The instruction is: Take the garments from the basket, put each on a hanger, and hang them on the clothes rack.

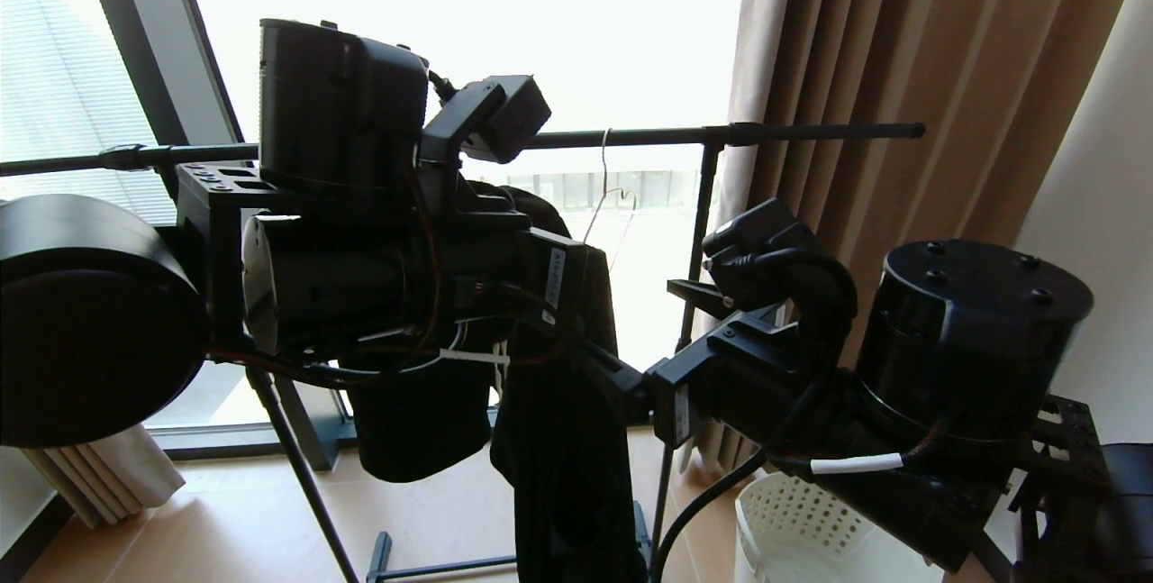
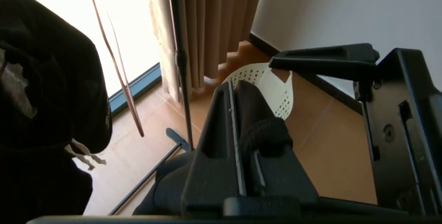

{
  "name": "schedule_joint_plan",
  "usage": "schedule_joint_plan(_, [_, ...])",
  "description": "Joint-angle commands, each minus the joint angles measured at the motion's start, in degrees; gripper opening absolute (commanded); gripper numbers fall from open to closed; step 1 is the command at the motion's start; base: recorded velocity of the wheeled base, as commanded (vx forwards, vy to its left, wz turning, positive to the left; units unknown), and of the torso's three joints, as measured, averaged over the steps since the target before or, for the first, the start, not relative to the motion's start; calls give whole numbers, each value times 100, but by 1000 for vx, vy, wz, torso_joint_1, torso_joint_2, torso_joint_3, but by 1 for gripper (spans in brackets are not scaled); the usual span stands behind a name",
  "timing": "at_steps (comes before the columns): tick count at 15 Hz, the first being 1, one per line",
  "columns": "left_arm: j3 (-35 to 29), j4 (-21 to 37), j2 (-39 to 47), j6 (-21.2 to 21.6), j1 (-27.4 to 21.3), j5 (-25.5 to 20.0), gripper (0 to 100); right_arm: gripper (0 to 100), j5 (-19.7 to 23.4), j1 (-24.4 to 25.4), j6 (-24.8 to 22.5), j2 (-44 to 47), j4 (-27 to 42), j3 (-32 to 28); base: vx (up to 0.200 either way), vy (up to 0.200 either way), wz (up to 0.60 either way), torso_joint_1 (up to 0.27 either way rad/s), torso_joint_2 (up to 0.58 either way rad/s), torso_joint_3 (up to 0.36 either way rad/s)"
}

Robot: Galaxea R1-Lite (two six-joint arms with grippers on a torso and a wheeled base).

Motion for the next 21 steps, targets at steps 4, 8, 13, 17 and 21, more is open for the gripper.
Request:
schedule_joint_plan(4, [1, -4, -2, -4, 0, -11, 0, 100, 5, -47, 109, 139, -18, 337, 0, 0, 0, 0, 0, 0])
schedule_joint_plan(8, [-8, -13, -11, -4, -9, -11, 0, 100, -12, -56, 171, 411, -818, 759, 0, 0, 0, 0, 0, 0])
schedule_joint_plan(13, [1, -4, -55, -4, -9, -11, 0, 100, -12, -74, 197, 420, -844, 1023, 0, 0, 0, 0, 0, 0])
schedule_joint_plan(17, [1, -4, -73, -4, 0, -11, 0, 0, -3, -127, 241, 429, -853, 1128, 0, 0, 0, 0, 0, 0])
schedule_joint_plan(21, [98, -4, -73, -4, 0, -20, 0, 0, 5, -452, 531, 385, -1275, 1181, 0, 0, 0, 0, 0, 0])
